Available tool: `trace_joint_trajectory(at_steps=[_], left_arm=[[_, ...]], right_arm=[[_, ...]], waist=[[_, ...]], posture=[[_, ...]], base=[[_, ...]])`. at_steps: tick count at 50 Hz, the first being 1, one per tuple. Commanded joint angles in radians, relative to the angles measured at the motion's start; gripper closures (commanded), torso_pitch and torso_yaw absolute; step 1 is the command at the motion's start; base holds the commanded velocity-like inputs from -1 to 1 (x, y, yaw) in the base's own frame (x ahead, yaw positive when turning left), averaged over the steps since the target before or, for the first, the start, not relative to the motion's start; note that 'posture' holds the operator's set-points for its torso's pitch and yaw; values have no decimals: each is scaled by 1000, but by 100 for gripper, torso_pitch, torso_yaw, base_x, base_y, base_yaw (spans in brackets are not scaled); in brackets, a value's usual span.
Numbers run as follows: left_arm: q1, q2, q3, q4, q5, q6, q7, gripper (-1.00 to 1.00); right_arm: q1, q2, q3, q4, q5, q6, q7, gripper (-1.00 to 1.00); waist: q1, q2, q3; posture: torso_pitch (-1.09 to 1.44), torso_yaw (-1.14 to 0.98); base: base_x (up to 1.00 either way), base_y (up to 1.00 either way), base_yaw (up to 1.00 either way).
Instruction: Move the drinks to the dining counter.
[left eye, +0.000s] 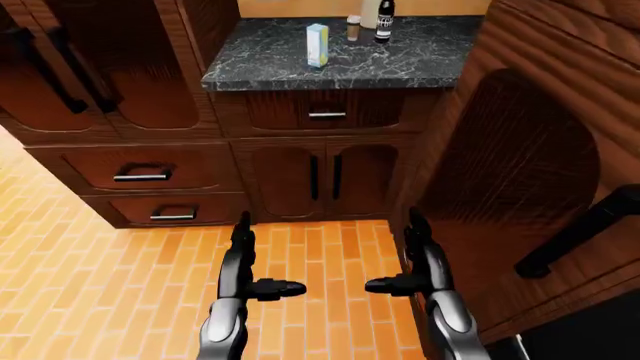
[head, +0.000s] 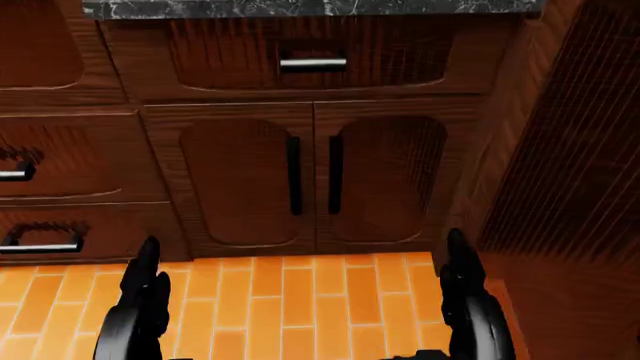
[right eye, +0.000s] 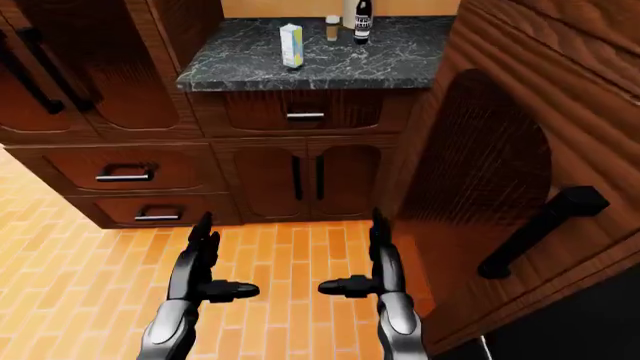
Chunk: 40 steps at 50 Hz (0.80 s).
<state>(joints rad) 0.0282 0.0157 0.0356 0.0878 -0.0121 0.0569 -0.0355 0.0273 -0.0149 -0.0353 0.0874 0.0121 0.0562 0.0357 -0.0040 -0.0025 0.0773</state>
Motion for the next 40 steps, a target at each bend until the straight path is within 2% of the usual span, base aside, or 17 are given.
trace_joint_trajectory(at_steps=[1,3,4,5,7,8,14,20,27,34,35,36,38,40], left_arm=[[-36,5,3,-82,-6,-37,-2,-100],[-40,4,9,-90,-14,-42,1,-100],[-34,5,6,-106,-17,-41,-6,-100],[-35,6,6,-106,-12,-39,-4,-100],[-32,7,6,-119,-9,-36,-5,-100],[-34,6,9,-120,-3,-44,5,-100],[-28,7,1,-206,11,13,4,-100],[-50,9,-4,-347,23,138,-1,-100],[-105,20,13,-567,7,356,-19,-100],[-176,33,35,-672,-15,500,-15,-100],[-187,33,37,-689,-21,524,-13,-100],[-195,35,37,-697,-24,536,-10,-100],[-216,41,40,-727,-32,577,-6,-100],[-234,42,54,-738,-49,595,1,-100]], right_arm=[[-35,-6,6,-86,-3,-44,6,-100],[-41,-5,4,-71,-16,-60,-2,-100],[-38,-5,6,-78,-20,-59,-4,-100],[-38,-4,6,-76,-20,-61,-3,-100],[-35,-3,2,-101,-13,-47,-4,-100],[-32,-2,5,-110,-16,-43,-5,-100],[-39,-6,1,-157,-20,-4,-8,-100],[-67,-10,2,-266,-30,100,-9,-100],[-113,-17,-3,-460,-37,281,-5,-100],[-185,-27,-20,-577,-28,434,-20,-100],[-196,-28,-20,-602,-25,464,-21,-100],[-202,-29,-23,-606,-23,474,-23,-100],[-207,-29,-25,-633,-17,497,-26,-100],[-218,-31,-31,-618,-10,493,-28,-100]], waist=[[-2,-8,-1],[8,-1,-61],[8,-1,-52],[6,-6,-17],[7,-7,-70],[8,-7,-75],[8,-4,-80],[9,-4,-88],[9,-3,-94],[10,-3,-89],[9,3,-106],[10,5,-85],[10,6,-69],[11,0,-37]], posture=[[0,0],[0,0],[0,0],[0,0],[0,0],[0,0],[0,0],[0,0],[0,0],[0,0],[0,0],[0,0],[0,0],[0,0]], base=[[0,0,0],[0,0,0],[0,0,0],[0,0,0],[0,0,0],[0,0,0],[0,0,0],[0,0,0],[0,0,0],[0,0,0],[7,0,0],[7,0,0],[22,0,0],[39,0,0]])
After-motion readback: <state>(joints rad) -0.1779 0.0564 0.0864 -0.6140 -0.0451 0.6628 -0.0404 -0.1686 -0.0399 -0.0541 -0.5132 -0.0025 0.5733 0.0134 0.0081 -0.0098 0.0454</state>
